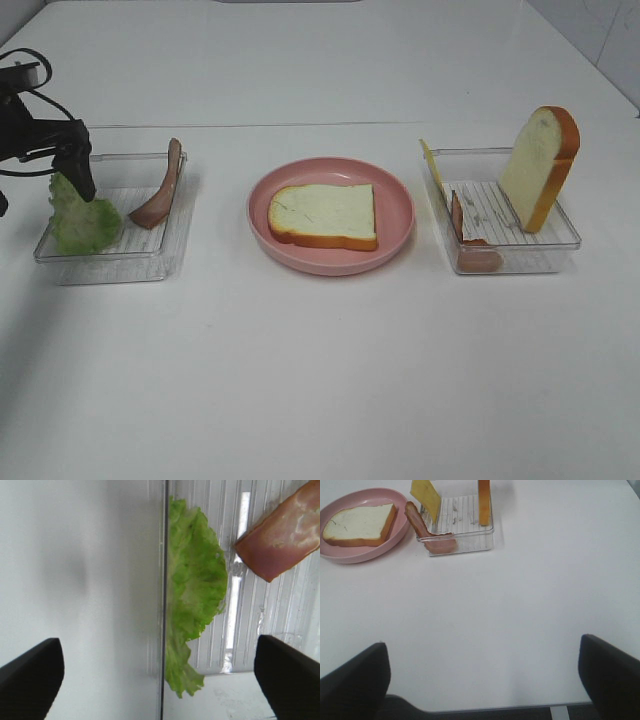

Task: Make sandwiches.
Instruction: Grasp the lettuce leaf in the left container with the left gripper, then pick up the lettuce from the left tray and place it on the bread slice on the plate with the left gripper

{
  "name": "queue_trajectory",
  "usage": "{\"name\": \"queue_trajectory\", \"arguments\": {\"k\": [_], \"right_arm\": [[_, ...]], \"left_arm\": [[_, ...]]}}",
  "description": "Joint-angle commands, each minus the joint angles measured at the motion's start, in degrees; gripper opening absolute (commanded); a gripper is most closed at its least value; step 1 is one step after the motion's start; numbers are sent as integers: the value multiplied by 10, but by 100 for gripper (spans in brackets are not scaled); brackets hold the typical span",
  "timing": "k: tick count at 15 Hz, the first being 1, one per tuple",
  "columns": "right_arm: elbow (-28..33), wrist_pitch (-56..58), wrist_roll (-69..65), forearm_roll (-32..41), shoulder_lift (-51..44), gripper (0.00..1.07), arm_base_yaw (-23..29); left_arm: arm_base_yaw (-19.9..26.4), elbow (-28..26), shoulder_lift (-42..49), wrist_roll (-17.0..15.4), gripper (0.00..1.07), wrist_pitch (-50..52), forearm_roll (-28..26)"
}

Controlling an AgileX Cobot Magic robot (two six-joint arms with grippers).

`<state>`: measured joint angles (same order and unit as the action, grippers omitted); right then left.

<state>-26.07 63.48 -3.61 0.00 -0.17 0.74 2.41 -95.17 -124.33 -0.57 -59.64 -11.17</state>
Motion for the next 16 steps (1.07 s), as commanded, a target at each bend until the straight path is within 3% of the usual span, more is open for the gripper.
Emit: {"name": "queue_trajectory", "arguments": {"k": [1, 5, 7, 8, 10, 13, 15, 16], "right_arm": [[2, -5, 2, 0, -19, 98, -1], [2, -5, 2, 0, -19, 98, -1], [2, -5, 2, 0, -19, 98, -1], [2, -5, 2, 0, -19, 98, -1], [2, -5, 2, 0, -19, 98, -1], [2, -5, 2, 0, -19, 98, -1], [2, -5, 2, 0, -19, 98, -1], [2, -5, 2, 0, -19, 98, -1]], "left_arm": [[-1, -2, -5, -1, 93, -6, -11], [-1, -2, -5, -3, 88, 0, -11], [-1, -2, -5, -6, 70, 0, -11], [-1, -2, -5, -14, 48, 2, -11], [-1, -2, -5, -20, 23, 14, -11], [-1, -2, -5, -62, 17, 32, 4], [-1, -2, -5, -74, 12, 37, 14], [-1, -2, -5, -75, 1, 40, 15]]}}
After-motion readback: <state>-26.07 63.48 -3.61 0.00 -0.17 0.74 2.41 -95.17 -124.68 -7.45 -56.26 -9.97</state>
